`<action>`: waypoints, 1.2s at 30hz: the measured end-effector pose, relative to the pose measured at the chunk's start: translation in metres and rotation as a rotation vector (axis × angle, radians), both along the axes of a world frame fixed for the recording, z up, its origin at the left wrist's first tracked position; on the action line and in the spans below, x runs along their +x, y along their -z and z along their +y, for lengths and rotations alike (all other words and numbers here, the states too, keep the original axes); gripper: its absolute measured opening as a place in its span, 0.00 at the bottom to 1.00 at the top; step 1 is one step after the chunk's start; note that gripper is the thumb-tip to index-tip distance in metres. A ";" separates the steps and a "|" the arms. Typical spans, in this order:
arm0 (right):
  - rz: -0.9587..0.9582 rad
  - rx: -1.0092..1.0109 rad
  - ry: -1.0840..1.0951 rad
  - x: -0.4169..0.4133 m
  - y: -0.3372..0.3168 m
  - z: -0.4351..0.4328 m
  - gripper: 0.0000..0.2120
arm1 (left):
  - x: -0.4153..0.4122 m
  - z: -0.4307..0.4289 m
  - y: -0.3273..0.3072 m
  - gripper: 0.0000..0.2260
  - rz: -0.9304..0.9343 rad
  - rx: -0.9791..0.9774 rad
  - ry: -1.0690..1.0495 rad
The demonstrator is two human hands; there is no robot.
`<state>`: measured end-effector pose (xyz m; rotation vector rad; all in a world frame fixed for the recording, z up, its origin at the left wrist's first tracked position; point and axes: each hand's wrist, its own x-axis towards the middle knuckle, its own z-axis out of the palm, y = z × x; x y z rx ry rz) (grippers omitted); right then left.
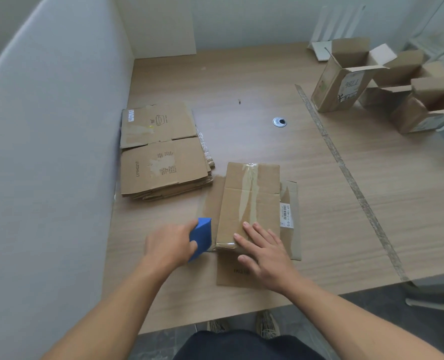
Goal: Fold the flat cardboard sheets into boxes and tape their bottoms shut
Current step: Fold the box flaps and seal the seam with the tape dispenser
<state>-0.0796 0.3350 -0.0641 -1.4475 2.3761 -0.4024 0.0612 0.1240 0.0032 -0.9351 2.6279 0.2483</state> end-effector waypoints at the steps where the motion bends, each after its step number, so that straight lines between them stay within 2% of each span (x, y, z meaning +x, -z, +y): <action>1: -0.021 -0.035 0.013 0.000 -0.001 0.000 0.33 | 0.009 0.003 0.006 0.21 0.013 -0.020 -0.018; 4: -0.052 -0.148 0.028 -0.004 -0.003 0.001 0.30 | 0.035 0.012 0.024 0.26 0.054 -0.018 -0.090; 10: 0.049 -0.335 -0.023 -0.011 -0.002 0.013 0.21 | 0.059 0.020 0.041 0.33 0.077 -0.029 -0.148; 13: 0.039 -0.407 0.002 -0.012 -0.004 0.017 0.20 | 0.067 0.025 0.051 0.38 0.096 -0.043 -0.152; 17: -0.030 -0.420 0.137 -0.014 -0.006 0.025 0.21 | 0.067 0.027 0.056 0.37 0.083 -0.016 -0.185; 19: -0.063 -0.415 0.202 -0.016 -0.003 0.033 0.22 | 0.063 0.028 0.050 0.35 0.172 -0.062 -0.213; 21: -0.095 -0.386 0.224 -0.020 0.000 0.040 0.22 | 0.054 0.031 0.042 0.32 0.349 -0.045 -0.230; 24: -0.116 -0.316 0.200 -0.029 0.006 0.048 0.23 | 0.029 0.040 0.035 0.25 0.604 0.197 -0.076; 26: -0.102 -0.312 0.165 -0.035 0.009 0.050 0.21 | 0.010 0.044 0.039 0.20 0.628 0.279 0.067; 28: -0.072 -0.317 0.134 -0.042 0.014 0.050 0.19 | -0.005 0.046 0.047 0.14 0.636 0.261 0.186; 31: -0.040 -0.298 0.111 -0.048 0.020 0.051 0.22 | -0.018 0.044 0.057 0.08 0.628 0.216 0.288; 36: 0.034 -0.263 0.050 -0.057 0.017 0.051 0.24 | -0.023 0.034 0.069 0.12 0.609 0.106 0.428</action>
